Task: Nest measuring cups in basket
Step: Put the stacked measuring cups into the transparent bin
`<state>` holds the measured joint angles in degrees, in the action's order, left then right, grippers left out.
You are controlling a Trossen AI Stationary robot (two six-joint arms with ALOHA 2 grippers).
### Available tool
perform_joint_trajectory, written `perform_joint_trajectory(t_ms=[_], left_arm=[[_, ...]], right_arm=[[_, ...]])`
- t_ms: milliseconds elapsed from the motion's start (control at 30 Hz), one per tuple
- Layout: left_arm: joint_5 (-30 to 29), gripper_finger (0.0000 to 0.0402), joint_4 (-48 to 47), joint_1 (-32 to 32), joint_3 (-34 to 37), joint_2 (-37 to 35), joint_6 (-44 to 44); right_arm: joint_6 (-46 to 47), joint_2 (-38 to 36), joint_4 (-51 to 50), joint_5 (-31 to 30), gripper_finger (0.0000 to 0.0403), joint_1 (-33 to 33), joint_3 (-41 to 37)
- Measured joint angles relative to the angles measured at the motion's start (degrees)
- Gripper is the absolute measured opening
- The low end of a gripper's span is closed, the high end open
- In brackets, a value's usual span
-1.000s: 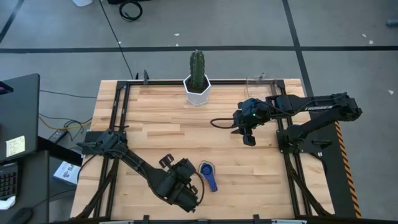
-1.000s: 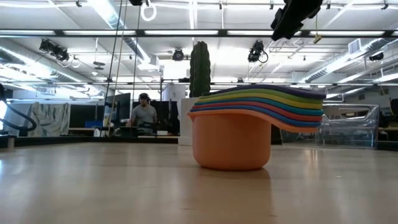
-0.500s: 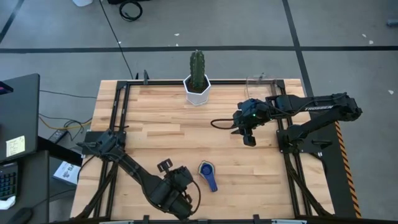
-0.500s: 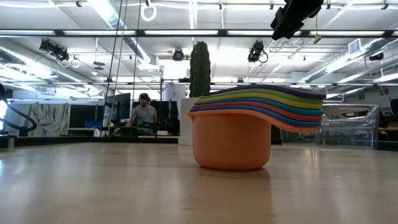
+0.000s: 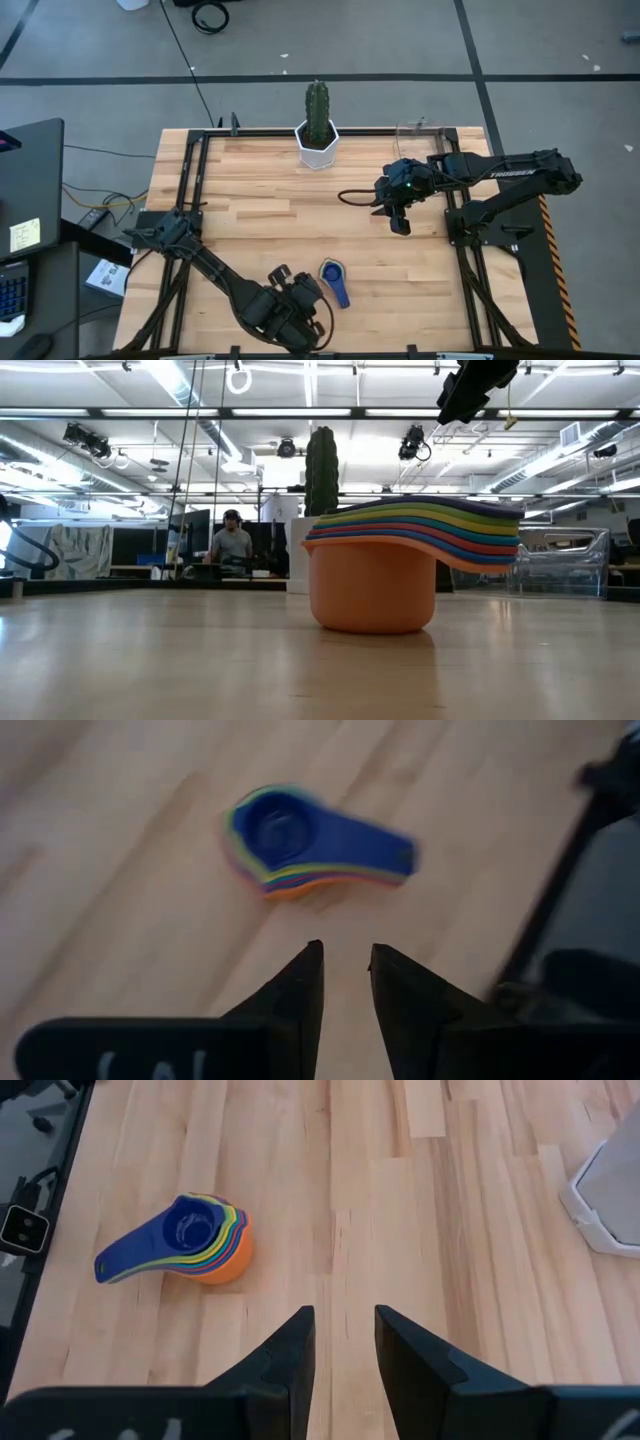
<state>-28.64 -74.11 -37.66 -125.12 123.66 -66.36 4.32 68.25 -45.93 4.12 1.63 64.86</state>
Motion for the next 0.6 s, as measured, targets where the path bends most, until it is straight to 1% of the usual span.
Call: perform_joint_trajectory(t_ms=[200,300,433,600], left_arm=[[0.0,0.0091,11.3,0.4,0.0,0.0,0.2],[-0.2,0.0091,14.9,0.5,0.0,0.0,4.0],[-3.9,0.0091,17.7,0.8,0.0,0.1,10.4],[-4.8,0.0091,23.9,2.3,0.0,0.1,11.5]], right_arm=[[0.0,0.0,0.0,0.3,0.0111,0.0,0.0],[-1.4,0.0,0.0,2.0,0.0111,0.0,0.0],[-3.6,0.0,0.0,4.5,0.0111,0.0,0.0],[-4.4,0.0,-0.1,4.9,0.0111,0.0,0.0]])
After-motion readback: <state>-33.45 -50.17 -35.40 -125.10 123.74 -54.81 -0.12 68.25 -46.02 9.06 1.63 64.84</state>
